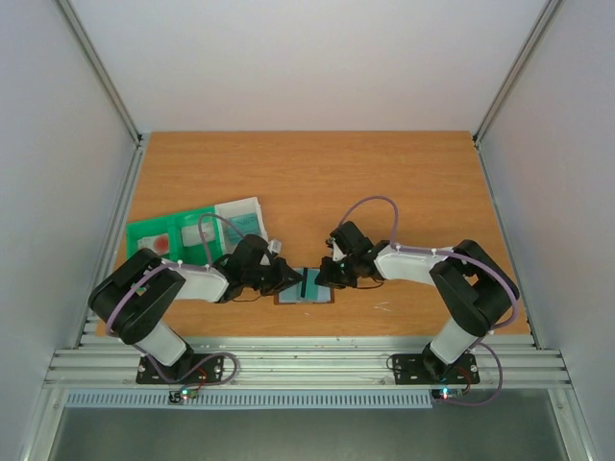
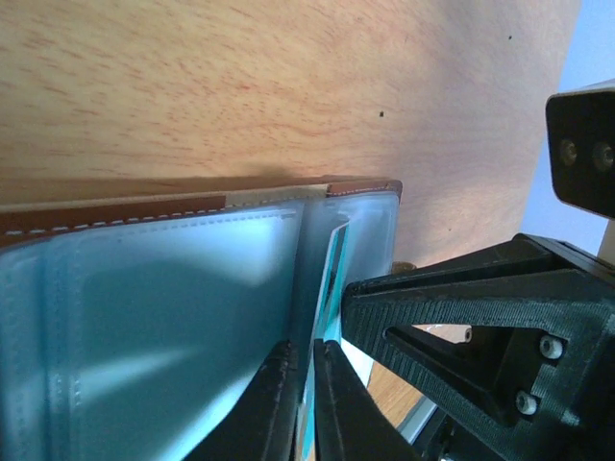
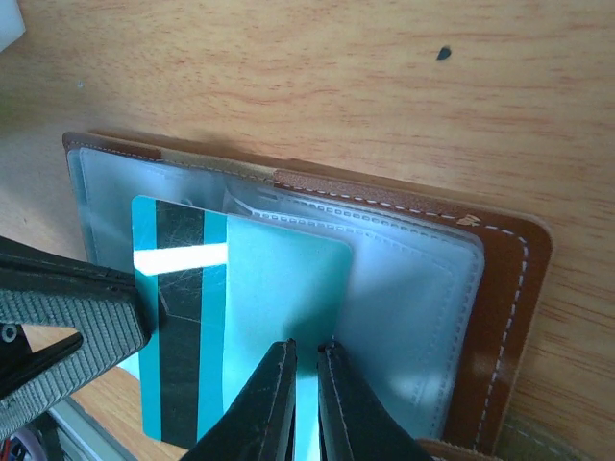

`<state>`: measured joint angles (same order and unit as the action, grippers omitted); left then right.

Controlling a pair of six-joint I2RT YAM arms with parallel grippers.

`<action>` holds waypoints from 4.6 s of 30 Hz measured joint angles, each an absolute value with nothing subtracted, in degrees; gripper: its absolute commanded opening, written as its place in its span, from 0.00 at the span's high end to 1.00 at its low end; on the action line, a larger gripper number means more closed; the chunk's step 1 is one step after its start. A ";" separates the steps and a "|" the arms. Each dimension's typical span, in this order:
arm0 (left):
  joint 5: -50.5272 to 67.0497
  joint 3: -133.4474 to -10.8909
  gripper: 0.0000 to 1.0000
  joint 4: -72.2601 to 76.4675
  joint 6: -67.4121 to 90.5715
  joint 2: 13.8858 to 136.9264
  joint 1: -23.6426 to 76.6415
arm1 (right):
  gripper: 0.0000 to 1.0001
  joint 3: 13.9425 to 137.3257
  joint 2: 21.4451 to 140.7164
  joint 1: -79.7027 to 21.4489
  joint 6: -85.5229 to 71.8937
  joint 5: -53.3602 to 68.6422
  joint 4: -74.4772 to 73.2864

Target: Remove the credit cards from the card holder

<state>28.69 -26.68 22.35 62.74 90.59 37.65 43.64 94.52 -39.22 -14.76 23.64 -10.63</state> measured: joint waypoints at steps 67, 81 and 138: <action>23.81 -33.98 1.00 -17.72 56.88 50.54 30.48 | 0.54 27.62 66.15 -58.15 33.63 8.14 17.28; 26.79 -32.36 1.00 -14.22 63.83 50.54 30.48 | 0.44 27.46 67.70 -66.32 51.68 -8.19 22.94; 21.37 -41.47 0.01 -24.21 48.99 41.47 30.33 | 0.99 46.02 67.31 -57.84 14.94 -12.53 -7.92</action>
<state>21.37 -41.47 -24.21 48.99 41.47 30.33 46.02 67.31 -57.84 14.94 -12.53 -7.92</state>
